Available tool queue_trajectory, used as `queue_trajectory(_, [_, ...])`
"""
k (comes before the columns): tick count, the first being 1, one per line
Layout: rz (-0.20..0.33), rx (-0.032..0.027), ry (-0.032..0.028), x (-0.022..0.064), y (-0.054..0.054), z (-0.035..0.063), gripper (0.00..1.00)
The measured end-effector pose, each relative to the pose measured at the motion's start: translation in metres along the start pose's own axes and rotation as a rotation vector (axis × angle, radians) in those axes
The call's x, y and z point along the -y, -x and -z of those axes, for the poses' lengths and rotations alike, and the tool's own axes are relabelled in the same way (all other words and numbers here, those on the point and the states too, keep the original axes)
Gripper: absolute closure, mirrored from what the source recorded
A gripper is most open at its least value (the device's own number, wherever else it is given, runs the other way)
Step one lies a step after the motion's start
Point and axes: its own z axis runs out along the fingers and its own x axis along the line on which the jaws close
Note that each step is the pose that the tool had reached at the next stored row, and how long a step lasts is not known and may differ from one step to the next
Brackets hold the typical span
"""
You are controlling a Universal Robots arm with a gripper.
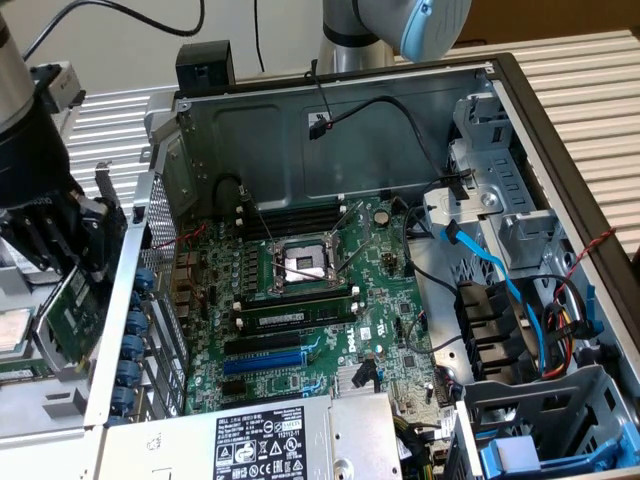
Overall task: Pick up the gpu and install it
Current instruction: 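Pick up the gpu and move the gpu toward the slot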
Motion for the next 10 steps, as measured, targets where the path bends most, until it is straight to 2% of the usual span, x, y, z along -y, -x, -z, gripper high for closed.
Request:
queue_trajectory(4, [0.000,-0.0003,0.0013,0.0020,-0.0001,0.0131,0.71])
queue_trajectory(8, [0.000,0.0005,0.0027,0.0056,-0.0002,0.0127,0.71])
queue_trajectory(10, [-0.001,0.0051,0.0040,0.0082,0.0002,0.0105,0.71])
